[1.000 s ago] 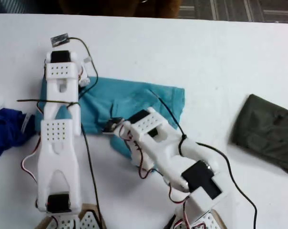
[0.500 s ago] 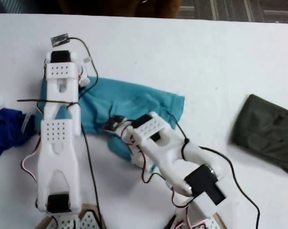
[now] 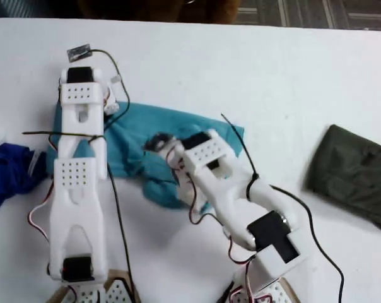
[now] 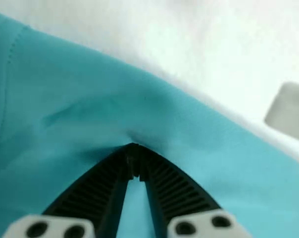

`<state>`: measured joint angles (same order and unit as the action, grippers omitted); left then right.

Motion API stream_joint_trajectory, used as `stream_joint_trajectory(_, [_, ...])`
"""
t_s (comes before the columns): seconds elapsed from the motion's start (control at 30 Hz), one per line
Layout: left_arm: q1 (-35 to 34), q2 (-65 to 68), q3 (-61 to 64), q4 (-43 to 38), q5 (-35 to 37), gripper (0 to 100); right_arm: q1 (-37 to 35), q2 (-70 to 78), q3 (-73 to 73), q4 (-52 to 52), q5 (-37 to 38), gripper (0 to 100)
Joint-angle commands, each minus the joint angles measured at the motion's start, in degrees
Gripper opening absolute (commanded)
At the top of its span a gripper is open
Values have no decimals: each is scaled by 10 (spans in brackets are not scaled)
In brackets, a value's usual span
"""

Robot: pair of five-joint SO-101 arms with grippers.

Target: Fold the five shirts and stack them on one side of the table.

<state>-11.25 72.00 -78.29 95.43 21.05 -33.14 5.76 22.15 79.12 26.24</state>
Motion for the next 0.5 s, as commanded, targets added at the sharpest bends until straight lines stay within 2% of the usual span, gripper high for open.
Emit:
stream_joint_trajectory(0.0, [-12,-4,-10,4,1,24,12,-7,-86,36,-3,19])
stream_joint_trajectory(0.2, [-12,-4,-10,4,1,24,44,-7,-164,31,-2,19])
stream_joint_trajectory(0.47, [-11,-4,-10,4,1,24,87,-3,-178,-49,49,19])
